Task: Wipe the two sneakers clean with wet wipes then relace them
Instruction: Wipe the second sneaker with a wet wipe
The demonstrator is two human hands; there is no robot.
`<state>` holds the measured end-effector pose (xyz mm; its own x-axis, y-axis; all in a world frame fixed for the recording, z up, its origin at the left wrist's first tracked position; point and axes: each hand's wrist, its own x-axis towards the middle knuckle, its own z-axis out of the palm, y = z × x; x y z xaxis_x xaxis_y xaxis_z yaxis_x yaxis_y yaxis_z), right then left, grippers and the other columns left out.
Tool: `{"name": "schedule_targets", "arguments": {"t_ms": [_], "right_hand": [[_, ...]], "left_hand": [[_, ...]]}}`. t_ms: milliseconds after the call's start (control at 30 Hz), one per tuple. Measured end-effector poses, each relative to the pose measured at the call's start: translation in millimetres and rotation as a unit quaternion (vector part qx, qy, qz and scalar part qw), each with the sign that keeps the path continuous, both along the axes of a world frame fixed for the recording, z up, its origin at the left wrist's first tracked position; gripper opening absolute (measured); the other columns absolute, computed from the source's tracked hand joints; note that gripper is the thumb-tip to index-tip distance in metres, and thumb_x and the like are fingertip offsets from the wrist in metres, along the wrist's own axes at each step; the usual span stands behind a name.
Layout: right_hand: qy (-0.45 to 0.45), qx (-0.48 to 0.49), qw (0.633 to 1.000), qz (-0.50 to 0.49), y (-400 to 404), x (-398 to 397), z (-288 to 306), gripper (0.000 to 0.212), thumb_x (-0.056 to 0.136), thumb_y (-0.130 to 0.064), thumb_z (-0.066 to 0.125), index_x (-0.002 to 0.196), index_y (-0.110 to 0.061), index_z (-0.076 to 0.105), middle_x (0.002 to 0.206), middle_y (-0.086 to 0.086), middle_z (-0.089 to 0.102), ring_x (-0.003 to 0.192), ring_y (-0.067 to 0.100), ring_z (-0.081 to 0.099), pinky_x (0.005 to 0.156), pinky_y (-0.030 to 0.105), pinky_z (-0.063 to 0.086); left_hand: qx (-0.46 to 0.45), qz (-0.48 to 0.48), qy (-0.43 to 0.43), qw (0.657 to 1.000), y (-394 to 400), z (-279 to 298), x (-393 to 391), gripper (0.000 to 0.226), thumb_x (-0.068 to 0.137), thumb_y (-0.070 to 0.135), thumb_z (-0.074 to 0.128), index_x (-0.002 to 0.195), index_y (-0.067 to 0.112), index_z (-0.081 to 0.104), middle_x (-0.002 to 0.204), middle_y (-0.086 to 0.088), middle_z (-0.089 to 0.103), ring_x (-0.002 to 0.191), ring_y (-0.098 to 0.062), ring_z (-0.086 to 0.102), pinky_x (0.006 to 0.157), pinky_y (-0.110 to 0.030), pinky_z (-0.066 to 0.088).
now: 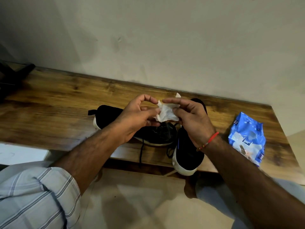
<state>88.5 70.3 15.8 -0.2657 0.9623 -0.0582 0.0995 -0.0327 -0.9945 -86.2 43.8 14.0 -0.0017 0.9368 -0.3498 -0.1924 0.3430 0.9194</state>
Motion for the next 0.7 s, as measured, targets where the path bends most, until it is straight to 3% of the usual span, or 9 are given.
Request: {"name": "schedule_targets", "arguments": {"t_ms": [67,133,200,267,300,367,500,567,700], "right_hand": [[0.0,-0.008,1.0,0.009,1.9,1.8,0.6,0.047,0.089,0.019,0.045,0.111,-0.01,0.074,0.113,0.01,0.073,0.108,0.025,0.069,0.098,0.048,0.053],[0.011,-0.009,1.0,0.01,3.3,3.0,0.4,0.05,0.085,0.023,0.045,0.112,-0.008,0.073,0.112,0.01,0.073,0.109,0.024,0.068,0.096,0.045,0.054],[0.033,-0.015,0.999,0.006,3.9,2.9,-0.2,0.048,0.084,0.024,0.046,0.114,-0.004,0.071,0.111,0.012,0.073,0.105,0.022,0.069,0.089,0.037,0.055],[0.07,-0.031,0.997,0.004,4.6,3.1,-0.9,0.042,0.086,0.021,0.047,0.115,0.0,0.069,0.111,0.016,0.072,0.102,0.024,0.07,0.084,0.032,0.055],[0.088,-0.038,0.995,0.006,4.9,2.9,-0.9,0.036,0.089,0.017,0.049,0.114,0.001,0.069,0.111,0.017,0.072,0.104,0.027,0.069,0.085,0.034,0.055],[0.11,-0.038,0.993,0.012,4.7,2.6,0.8,0.021,0.093,0.004,0.059,0.111,0.002,0.07,0.108,0.018,0.072,0.102,0.029,0.069,0.088,0.037,0.055],[0.113,-0.024,0.993,0.007,5.0,3.1,0.3,0.022,0.083,0.0,0.072,0.105,-0.002,0.069,0.091,0.01,0.072,0.083,0.018,0.069,0.076,0.03,0.056],[0.103,-0.007,0.995,0.01,5.8,4.3,0.1,0.027,0.084,0.004,0.07,0.11,-0.003,0.068,0.089,0.008,0.072,0.08,0.015,0.069,0.072,0.027,0.055],[0.061,0.017,0.998,-0.001,7.7,6.3,2.4,0.03,0.089,0.011,0.062,0.117,0.002,0.066,0.07,-0.01,0.07,0.069,0.003,0.065,0.068,0.022,0.053]], "left_hand": [[-0.005,0.011,-0.03,0.999,1.3,0.0,-2.0,0.036,0.091,-0.018,0.055,0.103,0.013,0.067,0.098,-0.012,0.076,0.093,-0.025,0.073,0.078,-0.038,0.064],[0.003,0.012,-0.051,0.999,2.3,1.7,-3.5,0.043,0.088,-0.022,0.048,0.095,0.013,0.073,0.101,-0.009,0.076,0.098,-0.026,0.072,0.084,-0.041,0.063],[0.01,0.014,-0.066,0.998,3.9,2.2,-4.9,0.043,0.09,-0.018,0.046,0.091,0.012,0.077,0.105,-0.007,0.077,0.101,-0.026,0.07,0.091,-0.045,0.06],[0.015,0.012,-0.08,0.997,3.4,2.3,-3.9,0.024,0.095,-0.004,0.056,0.094,0.011,0.076,0.106,-0.008,0.076,0.097,-0.025,0.07,0.092,-0.046,0.059],[0.014,0.009,-0.087,0.996,2.6,4.6,-2.6,0.008,0.093,0.008,0.066,0.096,0.01,0.074,0.104,-0.008,0.076,0.095,-0.023,0.071,0.089,-0.044,0.06],[0.015,0.018,-0.08,0.997,2.7,2.9,-1.7,0.021,0.081,0.022,0.078,0.096,0.012,0.068,0.099,-0.009,0.074,0.089,-0.022,0.072,0.078,-0.037,0.063],[0.033,0.045,-0.06,0.997,4.1,2.5,-3.2,0.018,0.091,0.003,0.069,0.1,0.014,0.059,0.09,-0.012,0.073,0.077,-0.019,0.072,0.059,-0.03,0.062],[0.037,0.046,-0.057,0.997,5.2,3.3,-5.2,0.017,0.095,-0.001,0.064,0.103,0.014,0.061,0.091,-0.013,0.074,0.076,-0.019,0.072,0.058,-0.031,0.062],[0.04,0.073,-0.059,0.995,6.6,2.9,-4.8,0.019,0.099,-0.003,0.056,0.099,0.016,0.056,0.082,-0.009,0.072,0.063,-0.014,0.068,0.054,-0.029,0.061]]}}
